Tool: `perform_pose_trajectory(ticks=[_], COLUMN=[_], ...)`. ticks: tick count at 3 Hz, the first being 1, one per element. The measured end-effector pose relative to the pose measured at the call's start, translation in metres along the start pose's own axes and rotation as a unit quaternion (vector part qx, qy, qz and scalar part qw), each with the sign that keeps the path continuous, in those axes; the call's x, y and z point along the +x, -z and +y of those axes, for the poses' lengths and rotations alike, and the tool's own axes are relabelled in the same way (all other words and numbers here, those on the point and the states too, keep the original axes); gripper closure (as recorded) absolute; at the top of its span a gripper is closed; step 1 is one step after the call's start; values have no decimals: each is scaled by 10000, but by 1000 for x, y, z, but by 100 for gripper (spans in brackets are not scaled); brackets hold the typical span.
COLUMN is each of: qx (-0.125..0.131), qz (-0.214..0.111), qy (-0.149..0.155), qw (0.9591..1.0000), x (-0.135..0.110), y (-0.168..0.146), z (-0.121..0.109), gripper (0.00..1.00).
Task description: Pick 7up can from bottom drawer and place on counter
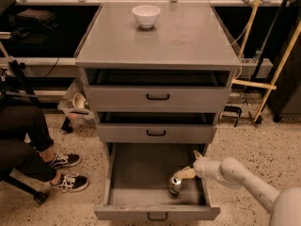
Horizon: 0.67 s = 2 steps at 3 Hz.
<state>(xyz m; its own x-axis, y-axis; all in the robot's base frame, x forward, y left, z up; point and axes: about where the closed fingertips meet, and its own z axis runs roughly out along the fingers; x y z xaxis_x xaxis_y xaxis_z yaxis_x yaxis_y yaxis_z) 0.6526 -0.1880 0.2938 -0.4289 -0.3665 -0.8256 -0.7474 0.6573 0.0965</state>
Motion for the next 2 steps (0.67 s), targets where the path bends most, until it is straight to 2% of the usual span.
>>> perform_pose_trajectory(ticks=[1,2], qx=[238,242], qz=[140,163], qy=[464,556], qw=[9985,9980], x=[35,41], y=[-17,-20], z=[-3,-1], gripper=[0,0])
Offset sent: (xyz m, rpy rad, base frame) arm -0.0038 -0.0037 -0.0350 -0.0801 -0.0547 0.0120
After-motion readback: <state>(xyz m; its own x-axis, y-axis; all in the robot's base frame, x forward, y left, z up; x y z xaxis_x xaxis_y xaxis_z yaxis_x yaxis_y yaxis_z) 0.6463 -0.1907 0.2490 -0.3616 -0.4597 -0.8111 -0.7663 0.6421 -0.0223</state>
